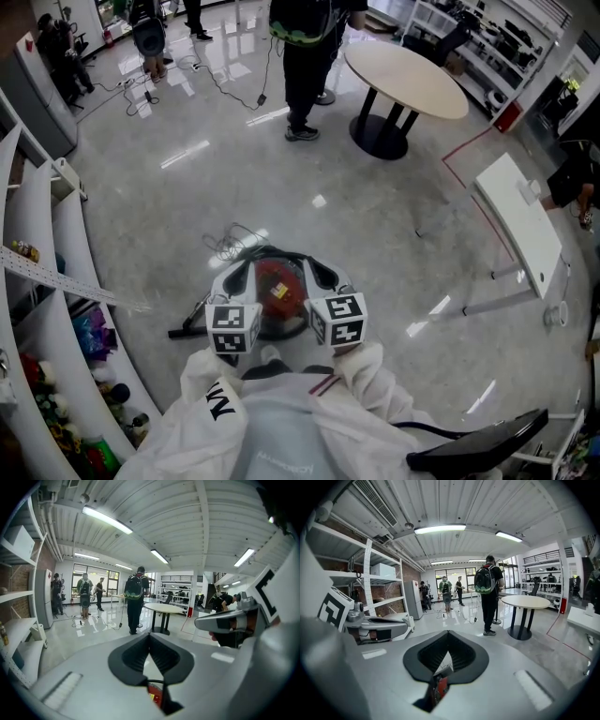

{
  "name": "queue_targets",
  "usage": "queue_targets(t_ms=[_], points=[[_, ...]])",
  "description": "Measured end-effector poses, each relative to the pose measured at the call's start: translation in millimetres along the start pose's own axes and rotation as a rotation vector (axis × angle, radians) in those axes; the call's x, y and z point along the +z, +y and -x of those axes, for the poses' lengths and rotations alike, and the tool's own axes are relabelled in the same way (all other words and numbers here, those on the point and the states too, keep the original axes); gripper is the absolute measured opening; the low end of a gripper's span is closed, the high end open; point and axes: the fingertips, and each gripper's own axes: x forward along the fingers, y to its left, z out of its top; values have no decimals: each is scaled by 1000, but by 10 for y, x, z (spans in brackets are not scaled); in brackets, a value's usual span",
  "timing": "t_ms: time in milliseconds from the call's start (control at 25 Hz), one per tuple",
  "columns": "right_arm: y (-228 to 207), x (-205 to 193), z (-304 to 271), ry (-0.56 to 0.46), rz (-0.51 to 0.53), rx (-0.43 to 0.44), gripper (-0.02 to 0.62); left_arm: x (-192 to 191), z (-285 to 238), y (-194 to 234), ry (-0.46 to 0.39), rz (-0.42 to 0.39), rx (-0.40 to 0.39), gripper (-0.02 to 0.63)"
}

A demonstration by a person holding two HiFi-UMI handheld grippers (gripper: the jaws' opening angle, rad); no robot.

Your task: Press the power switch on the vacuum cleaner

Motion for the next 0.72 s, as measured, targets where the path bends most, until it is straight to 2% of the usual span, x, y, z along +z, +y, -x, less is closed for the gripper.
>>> queue_targets(t_ms=[360,720], points=[[23,-162,382,-6,-4,48,0,-114,303,-326,10,-9,38,0],[-177,-553,1175,6,-14,45,0,-375,668,-1031,16,-4,41,0]])
